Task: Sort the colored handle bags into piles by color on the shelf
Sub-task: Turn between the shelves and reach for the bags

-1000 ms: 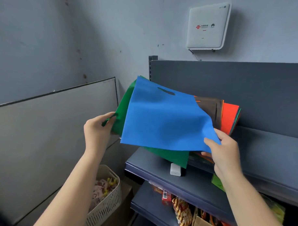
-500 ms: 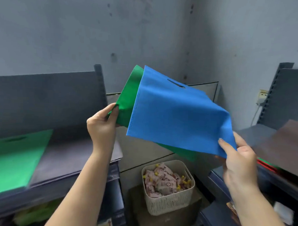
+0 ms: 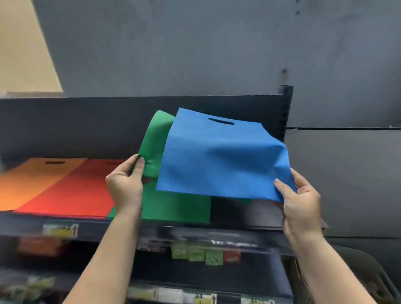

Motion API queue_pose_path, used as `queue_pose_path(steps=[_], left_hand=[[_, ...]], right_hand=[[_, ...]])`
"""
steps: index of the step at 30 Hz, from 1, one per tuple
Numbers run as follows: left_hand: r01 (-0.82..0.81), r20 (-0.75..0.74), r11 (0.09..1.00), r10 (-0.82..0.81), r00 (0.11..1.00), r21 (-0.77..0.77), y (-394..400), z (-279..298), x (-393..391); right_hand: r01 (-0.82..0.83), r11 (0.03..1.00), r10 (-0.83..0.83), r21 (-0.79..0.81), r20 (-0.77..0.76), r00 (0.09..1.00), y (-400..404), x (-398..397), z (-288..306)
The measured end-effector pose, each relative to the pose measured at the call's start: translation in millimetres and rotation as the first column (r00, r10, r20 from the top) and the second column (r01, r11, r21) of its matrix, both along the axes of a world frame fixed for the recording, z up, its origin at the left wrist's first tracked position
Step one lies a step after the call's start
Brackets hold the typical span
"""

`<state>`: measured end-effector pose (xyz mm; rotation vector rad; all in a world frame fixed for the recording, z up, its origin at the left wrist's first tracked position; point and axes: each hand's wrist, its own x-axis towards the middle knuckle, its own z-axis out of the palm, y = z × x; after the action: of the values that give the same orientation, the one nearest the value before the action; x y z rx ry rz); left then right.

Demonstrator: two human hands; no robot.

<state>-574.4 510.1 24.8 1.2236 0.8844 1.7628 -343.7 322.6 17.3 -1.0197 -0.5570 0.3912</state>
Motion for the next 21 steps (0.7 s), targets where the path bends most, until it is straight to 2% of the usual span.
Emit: queue_pose_path(steps=[2,6,9,11,13,17,19,21], left_hand=[[-0.015,-0.051,0.997,0.011,0.999,-0.077,19.9,-15.0,-27.7],[-0.033,-0.217,0.97,-0.02,0.976,-0.241,49.6,-43.0,-64.4],[-0.039,-0.412,0.955,-0.09,0.907,-0.293,58.7,-54.9,-75.3],[-0.082,-0.584,0.961,-0.092,0.806,-0.265,55.8,-55.8,-78.1],[-0.103,-0.696,0.968,-0.088,0.712,-0.227,47.8,-51.9,-80.2],[-0.122,-0.717,0.983,-0.015,0.697,-0.14,14.1,-42.9,-88.9],[-0.184,-0.764,0.975,0.026,0.645,-0.123,-7.4,-47.0,-92.9],[-0.232,-0.806,0.954,-0.015,0.592,-0.188,-26.0,-53.1,-95.3]], right_hand=[[-0.008,0.997,0.01,-0.071,0.037,0.999,22.0,-20.6,-9.1],[0.041,0.975,0.011,-0.219,0.231,0.973,45.1,-51.9,-31.0],[0.093,0.945,0.007,-0.313,0.304,0.953,51.4,-63.1,-42.7],[0.104,0.924,0.024,-0.368,0.328,0.945,51.6,-66.8,-47.0],[0.081,0.917,0.049,-0.391,0.312,0.949,49.7,-68.7,-49.2],[-0.033,0.898,0.127,-0.439,0.187,0.974,42.9,-68.4,-51.9],[-0.101,0.891,0.176,-0.442,0.132,0.975,38.2,-69.0,-54.2],[-0.157,0.888,0.217,-0.431,0.091,0.972,34.0,-71.0,-57.1]])
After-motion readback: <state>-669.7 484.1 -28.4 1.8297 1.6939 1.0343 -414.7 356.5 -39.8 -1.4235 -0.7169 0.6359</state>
